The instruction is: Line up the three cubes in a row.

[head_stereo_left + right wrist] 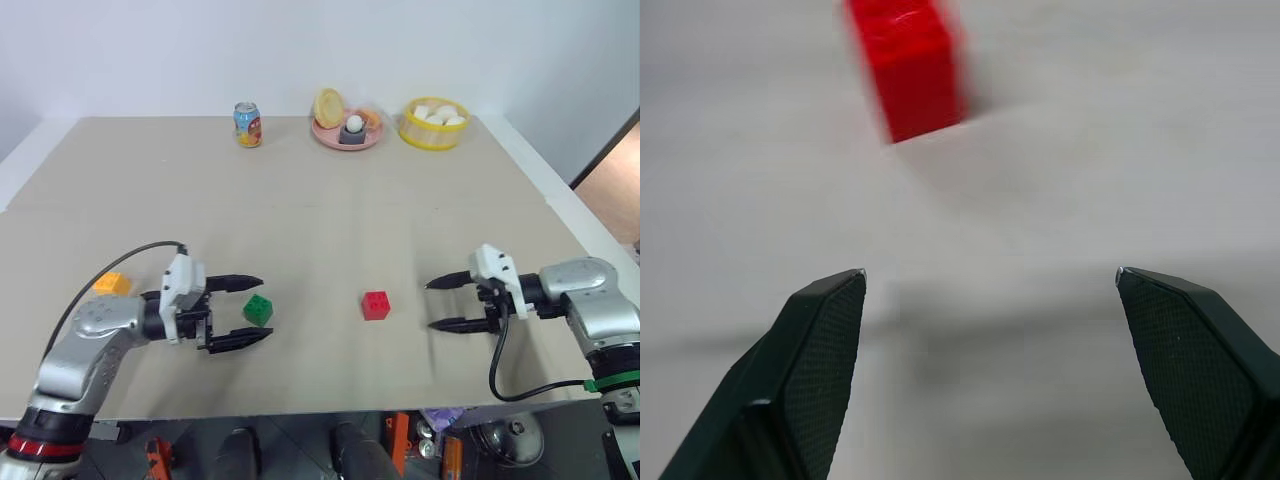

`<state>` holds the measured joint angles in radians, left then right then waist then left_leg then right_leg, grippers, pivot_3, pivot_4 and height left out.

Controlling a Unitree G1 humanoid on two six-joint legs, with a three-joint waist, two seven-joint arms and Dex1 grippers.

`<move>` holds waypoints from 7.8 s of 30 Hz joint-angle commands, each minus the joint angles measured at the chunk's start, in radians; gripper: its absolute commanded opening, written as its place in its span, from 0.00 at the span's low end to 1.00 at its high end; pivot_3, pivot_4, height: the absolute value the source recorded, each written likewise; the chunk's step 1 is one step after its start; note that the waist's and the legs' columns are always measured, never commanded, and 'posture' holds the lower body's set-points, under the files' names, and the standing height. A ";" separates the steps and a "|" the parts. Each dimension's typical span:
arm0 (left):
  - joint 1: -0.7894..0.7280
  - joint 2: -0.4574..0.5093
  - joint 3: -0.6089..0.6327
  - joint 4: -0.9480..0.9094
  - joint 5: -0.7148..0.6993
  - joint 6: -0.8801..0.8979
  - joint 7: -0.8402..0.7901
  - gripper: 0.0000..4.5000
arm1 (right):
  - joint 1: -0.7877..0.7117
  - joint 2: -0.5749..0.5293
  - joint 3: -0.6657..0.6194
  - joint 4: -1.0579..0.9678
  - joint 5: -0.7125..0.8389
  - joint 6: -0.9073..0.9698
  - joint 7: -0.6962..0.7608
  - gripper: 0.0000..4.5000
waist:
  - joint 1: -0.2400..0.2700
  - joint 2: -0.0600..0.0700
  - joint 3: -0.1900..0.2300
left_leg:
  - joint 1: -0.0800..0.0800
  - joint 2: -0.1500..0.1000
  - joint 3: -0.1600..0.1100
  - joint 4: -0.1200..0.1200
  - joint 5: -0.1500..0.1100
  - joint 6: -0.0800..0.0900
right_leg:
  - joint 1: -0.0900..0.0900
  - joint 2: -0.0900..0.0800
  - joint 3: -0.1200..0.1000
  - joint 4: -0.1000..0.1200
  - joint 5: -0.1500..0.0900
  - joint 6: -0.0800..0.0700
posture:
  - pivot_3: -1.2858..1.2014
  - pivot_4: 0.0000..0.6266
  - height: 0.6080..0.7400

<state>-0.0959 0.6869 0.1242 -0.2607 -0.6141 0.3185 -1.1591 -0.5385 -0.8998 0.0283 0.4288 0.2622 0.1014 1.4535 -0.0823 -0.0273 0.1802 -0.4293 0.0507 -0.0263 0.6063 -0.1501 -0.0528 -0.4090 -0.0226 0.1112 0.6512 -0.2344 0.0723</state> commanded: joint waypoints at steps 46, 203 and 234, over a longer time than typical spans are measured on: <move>0.136 -0.222 -0.153 -0.023 0.311 0.028 0.488 1.00 | 0.005 0.176 -0.111 -0.567 0.291 0.351 -0.298 0.92 | 0.019 0.000 0.001 | -0.001 -0.001 0.000 -0.001 -0.001 -0.001 | 0.000 -0.001 0.000 -0.001 -0.002 -0.001 | 0.52 0.24 1.00; -0.417 -0.314 -0.453 0.440 0.463 -0.122 -0.019 0.95 | 0.205 0.006 -0.206 -0.616 0.338 0.319 -0.233 0.93 | 0.038 0.001 0.000 | -0.008 -0.003 -0.005 0.012 -0.004 0.000 | 0.002 -0.001 -0.001 -0.002 0.000 0.006 | 0.52 0.24 1.00; -0.434 -0.353 -0.443 0.403 0.436 0.051 0.068 0.95 | 0.161 0.018 -0.184 -0.579 0.313 0.302 -0.224 0.93 | 0.037 0.001 0.000 | -0.009 -0.004 -0.004 0.013 -0.001 0.004 | 0.003 -0.001 -0.001 -0.002 0.003 0.007 | 0.52 0.24 1.00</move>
<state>-0.5190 0.3321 -0.3034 0.1367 -0.1895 0.3705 -1.0984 -0.3604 -0.8789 -0.1542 -0.1412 0.5740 0.4120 1.2226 -0.0450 -0.0264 0.1803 -0.4378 0.0464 -0.0308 0.6194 -0.1507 -0.0487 -0.4058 -0.0240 0.1106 0.6492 -0.2309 0.0791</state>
